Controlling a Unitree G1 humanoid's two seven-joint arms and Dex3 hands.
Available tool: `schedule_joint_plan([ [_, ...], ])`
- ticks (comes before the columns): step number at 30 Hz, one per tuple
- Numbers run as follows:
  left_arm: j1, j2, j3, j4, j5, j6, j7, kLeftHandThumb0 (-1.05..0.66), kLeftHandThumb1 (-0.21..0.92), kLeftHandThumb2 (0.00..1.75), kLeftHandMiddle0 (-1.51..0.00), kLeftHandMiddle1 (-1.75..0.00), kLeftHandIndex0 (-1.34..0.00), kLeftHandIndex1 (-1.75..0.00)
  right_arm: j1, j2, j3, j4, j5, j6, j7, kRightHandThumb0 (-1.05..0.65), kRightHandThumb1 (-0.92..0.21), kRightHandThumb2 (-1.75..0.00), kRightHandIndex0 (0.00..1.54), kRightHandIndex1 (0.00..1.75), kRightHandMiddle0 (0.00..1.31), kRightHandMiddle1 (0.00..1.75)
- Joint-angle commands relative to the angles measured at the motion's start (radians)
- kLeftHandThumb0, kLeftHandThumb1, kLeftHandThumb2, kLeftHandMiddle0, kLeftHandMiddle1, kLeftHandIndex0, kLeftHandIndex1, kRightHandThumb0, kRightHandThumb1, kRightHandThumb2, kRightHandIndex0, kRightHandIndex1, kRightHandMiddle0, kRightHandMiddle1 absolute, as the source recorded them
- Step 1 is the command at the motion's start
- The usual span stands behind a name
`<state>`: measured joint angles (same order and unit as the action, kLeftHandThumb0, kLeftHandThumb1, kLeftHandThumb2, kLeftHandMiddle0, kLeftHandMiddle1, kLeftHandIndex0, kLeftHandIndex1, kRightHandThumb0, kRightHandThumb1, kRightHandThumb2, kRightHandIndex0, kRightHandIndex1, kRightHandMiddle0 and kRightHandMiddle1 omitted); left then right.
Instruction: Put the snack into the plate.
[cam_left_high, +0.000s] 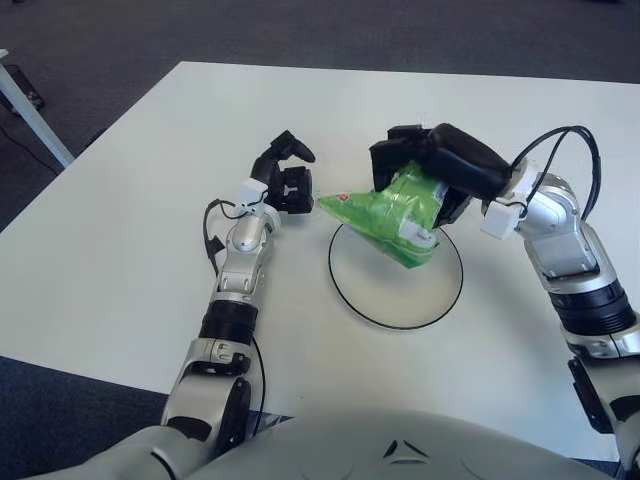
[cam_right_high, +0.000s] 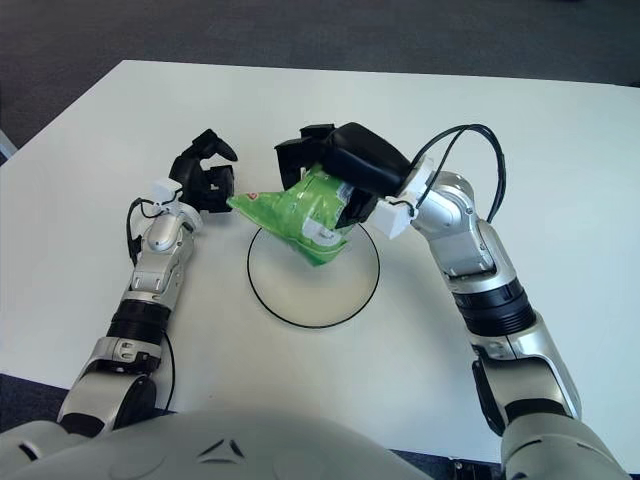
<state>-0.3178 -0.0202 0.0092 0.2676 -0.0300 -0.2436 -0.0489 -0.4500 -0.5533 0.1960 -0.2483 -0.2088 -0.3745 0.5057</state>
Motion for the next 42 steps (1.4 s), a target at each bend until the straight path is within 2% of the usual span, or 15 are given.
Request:
schedule_joint_plan([
  [1, 0.081, -0.026, -0.006, 0.017, 0.008, 0.03, 0.029, -0.49, 0.27, 1.37, -1.29, -1.75, -0.65, -1.75, 0.007, -0.004, 0.003, -0.019, 0.008, 0.01, 0.022, 0.63, 0.0, -1.71, 0.89, 1.75, 1.14, 1.75],
  [12, 0.088, -0.024, -0.022, -0.016, 0.036, 0.059, 0.064, -0.5, 0.26, 1.39, -1.3, -1.75, -0.66, -1.75, 0.019, -0.028, -0.003, -0.123, 0.042, 0.146, 0.132, 0.59, -0.06, -1.64, 0.83, 1.75, 1.1, 1.75],
  [18, 0.086, -0.027, -0.023, -0.025, 0.043, 0.098, 0.073, -0.5, 0.25, 1.39, -1.3, -1.75, -0.66, -1.75, 0.027, -0.04, -0.015, -0.172, 0.038, 0.212, 0.159, 0.56, -0.1, -1.58, 0.79, 1.75, 1.01, 1.75],
  [19, 0.082, -0.027, -0.023, -0.025, 0.041, 0.115, 0.074, -0.5, 0.26, 1.39, -1.3, -1.75, -0.66, -1.75, 0.03, -0.042, -0.019, -0.186, 0.041, 0.234, 0.165, 0.36, -0.07, -1.57, 0.81, 1.75, 0.92, 1.63],
  [23, 0.068, -0.024, -0.015, -0.012, 0.03, 0.15, 0.07, -0.5, 0.26, 1.39, -1.29, -1.75, -0.66, -1.75, 0.029, -0.062, -0.032, -0.21, 0.079, 0.303, 0.21, 0.09, -0.11, -1.47, 0.77, 1.75, 0.76, 1.48],
  [25, 0.067, -0.023, -0.013, -0.013, 0.029, 0.158, 0.068, -0.5, 0.26, 1.39, -1.28, -1.75, -0.66, -1.75, 0.025, -0.07, -0.036, -0.206, 0.103, 0.311, 0.234, 0.03, -0.33, -1.23, 0.55, 1.75, 0.6, 1.52],
  [26, 0.066, -0.023, -0.013, -0.009, 0.03, 0.153, 0.067, -0.5, 0.26, 1.38, -1.27, -1.75, -0.66, -1.75, 0.019, -0.08, -0.035, -0.189, 0.133, 0.296, 0.261, 0.03, -0.36, -1.19, 0.52, 1.75, 0.58, 1.52],
  [27, 0.065, -0.022, -0.013, -0.008, 0.032, 0.147, 0.067, -0.5, 0.26, 1.38, -1.27, -1.75, -0.66, -1.75, 0.01, -0.092, -0.031, -0.172, 0.165, 0.285, 0.297, -0.13, -0.32, -1.17, 0.35, 1.55, 0.39, 1.48],
  [29, 0.073, -0.022, -0.019, -0.026, 0.039, 0.141, 0.067, -0.5, 0.26, 1.38, -1.27, -1.75, -0.66, -1.75, -0.012, -0.118, -0.018, -0.144, 0.225, 0.268, 0.374, -0.27, -0.28, -1.17, 0.19, 1.3, 0.2, 1.4],
  [31, 0.083, -0.023, -0.025, -0.05, 0.043, 0.142, 0.066, -0.5, 0.26, 1.38, -1.27, -1.75, -0.66, -1.75, -0.029, -0.132, -0.008, -0.127, 0.26, 0.26, 0.428, -0.35, -0.25, -1.16, 0.08, 0.9, 0.08, 1.22],
  [32, 0.087, -0.023, -0.028, -0.06, 0.045, 0.144, 0.066, -0.5, 0.26, 1.38, -1.27, -1.75, -0.66, -1.75, -0.037, -0.137, -0.004, -0.117, 0.274, 0.252, 0.452, -0.36, -0.25, -1.16, 0.06, 0.84, 0.06, 1.2],
  [34, 0.089, -0.023, -0.029, -0.066, 0.045, 0.145, 0.066, -0.5, 0.26, 1.38, -1.27, -1.75, -0.66, -1.75, -0.054, -0.147, 0.005, -0.089, 0.297, 0.206, 0.503, -0.39, -0.25, -1.13, 0.02, 0.47, 0.03, 1.02],
  [36, 0.085, -0.022, -0.025, -0.054, 0.041, 0.139, 0.066, -0.5, 0.26, 1.38, -1.27, -1.75, -0.66, -1.75, -0.069, -0.149, 0.012, -0.054, 0.306, 0.131, 0.539, -0.45, -0.29, -1.07, 0.01, 0.25, 0.01, 0.89],
  [37, 0.08, -0.024, -0.022, -0.038, 0.039, 0.135, 0.069, -0.5, 0.26, 1.38, -1.27, -1.75, -0.66, -1.75, -0.073, -0.144, 0.011, -0.038, 0.296, 0.082, 0.536, -0.48, -0.31, -1.04, 0.01, 0.2, 0.01, 0.85],
  [42, 0.059, -0.026, -0.014, 0.018, 0.042, 0.113, 0.084, -0.51, 0.24, 1.41, -1.27, -1.75, -0.67, -1.75, -0.091, -0.13, 0.009, 0.041, 0.224, -0.128, 0.507, -0.73, -0.56, -0.73, 0.0, 0.03, 0.0, 0.3],
])
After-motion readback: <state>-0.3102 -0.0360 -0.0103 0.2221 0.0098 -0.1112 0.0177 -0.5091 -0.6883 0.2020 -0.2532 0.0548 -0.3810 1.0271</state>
